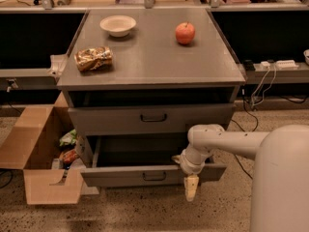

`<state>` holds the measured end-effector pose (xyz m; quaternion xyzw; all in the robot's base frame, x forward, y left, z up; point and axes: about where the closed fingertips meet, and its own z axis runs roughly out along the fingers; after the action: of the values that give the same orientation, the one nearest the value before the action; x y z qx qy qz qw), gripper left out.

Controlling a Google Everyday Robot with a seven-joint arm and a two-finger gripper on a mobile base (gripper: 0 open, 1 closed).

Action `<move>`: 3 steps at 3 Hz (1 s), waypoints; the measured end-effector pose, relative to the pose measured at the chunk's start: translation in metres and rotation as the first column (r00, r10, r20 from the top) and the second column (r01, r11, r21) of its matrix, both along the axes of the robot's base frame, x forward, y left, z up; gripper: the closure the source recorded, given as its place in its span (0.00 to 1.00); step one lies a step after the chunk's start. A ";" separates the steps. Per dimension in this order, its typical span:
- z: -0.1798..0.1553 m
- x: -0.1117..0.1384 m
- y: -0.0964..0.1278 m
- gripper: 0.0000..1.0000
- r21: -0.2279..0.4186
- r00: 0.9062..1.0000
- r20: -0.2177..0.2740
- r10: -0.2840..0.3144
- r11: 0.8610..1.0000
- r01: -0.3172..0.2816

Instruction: Open middle drawer

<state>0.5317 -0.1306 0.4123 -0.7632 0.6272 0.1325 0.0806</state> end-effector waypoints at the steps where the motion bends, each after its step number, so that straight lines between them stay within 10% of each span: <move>1: -0.002 -0.015 -0.001 0.18 -0.057 0.998 -0.032 0.057 0.997 -0.059; 3: 0.017 -0.032 0.000 0.74 -0.107 0.997 -0.011 0.081 0.991 -0.082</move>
Offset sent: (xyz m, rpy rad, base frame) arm -0.0583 0.0008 0.0370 -0.1742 -0.0506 0.1097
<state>0.4999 -0.1308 0.4290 -0.7911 0.6019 0.1044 0.0316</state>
